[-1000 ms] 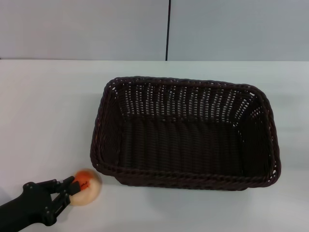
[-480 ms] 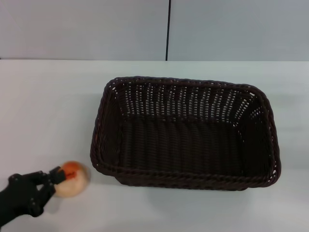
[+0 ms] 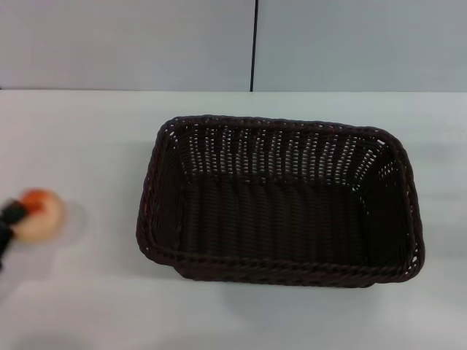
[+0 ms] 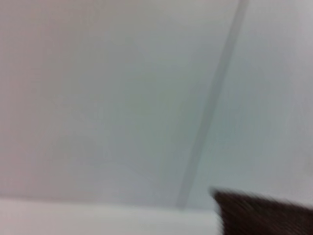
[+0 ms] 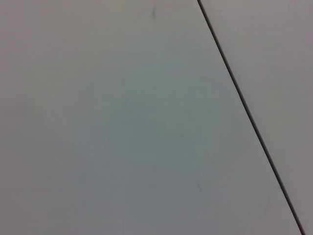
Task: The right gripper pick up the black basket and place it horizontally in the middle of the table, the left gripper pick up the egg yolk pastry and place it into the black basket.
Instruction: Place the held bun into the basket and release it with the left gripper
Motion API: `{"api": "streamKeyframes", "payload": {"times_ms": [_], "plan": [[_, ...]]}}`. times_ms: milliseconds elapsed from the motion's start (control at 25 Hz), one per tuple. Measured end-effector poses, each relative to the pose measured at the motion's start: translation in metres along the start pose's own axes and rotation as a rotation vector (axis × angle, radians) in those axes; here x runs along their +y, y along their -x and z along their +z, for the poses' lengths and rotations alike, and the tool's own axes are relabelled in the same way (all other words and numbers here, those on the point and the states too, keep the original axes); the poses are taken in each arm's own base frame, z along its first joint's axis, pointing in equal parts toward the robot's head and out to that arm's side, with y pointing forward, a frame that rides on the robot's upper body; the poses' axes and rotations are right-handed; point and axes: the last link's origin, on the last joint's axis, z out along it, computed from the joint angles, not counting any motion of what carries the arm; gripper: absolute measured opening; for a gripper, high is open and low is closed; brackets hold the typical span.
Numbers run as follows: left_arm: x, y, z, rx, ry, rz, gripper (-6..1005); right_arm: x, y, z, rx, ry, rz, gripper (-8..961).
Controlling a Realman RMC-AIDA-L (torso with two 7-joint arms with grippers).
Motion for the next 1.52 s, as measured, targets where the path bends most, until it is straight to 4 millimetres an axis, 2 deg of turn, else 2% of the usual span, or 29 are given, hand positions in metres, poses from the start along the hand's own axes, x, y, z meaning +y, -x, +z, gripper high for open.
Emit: {"api": "streamKeyframes", "payload": {"times_ms": [80,200,440,520,640,880,1040,1360,1520], "plan": [[-0.007,-0.007,-0.001,0.064,-0.057,-0.002,43,0.000,0.000,0.000,-0.002,0.001,0.000,335],[-0.009,-0.019,0.012,0.151,-0.056,-0.002,44,0.000,0.001,0.000,-0.004,0.002,0.000,335],[0.012,-0.036,0.081,0.228,0.149,-0.031,43,0.002,0.001,0.003,-0.007,0.010,0.002,334],[0.025,-0.039,0.105,0.218,0.244,-0.045,43,0.002,0.001,0.003,-0.007,0.010,0.003,334],[0.041,-0.040,0.128,0.180,0.355,-0.053,42,0.001,0.001,0.001,-0.007,0.002,0.005,334],[0.059,-0.027,0.159,0.025,0.463,-0.049,41,0.000,-0.001,-0.002,-0.004,-0.010,0.013,335],[0.062,-0.020,0.167,-0.014,0.455,-0.068,42,0.000,-0.001,-0.002,-0.004,-0.011,0.013,335],[0.060,-0.022,0.159,0.023,0.444,-0.068,300,0.000,0.000,0.001,-0.013,-0.009,0.015,334],[0.052,-0.030,0.142,0.146,0.383,-0.033,414,0.001,0.004,0.001,-0.042,-0.007,0.022,335]]}}
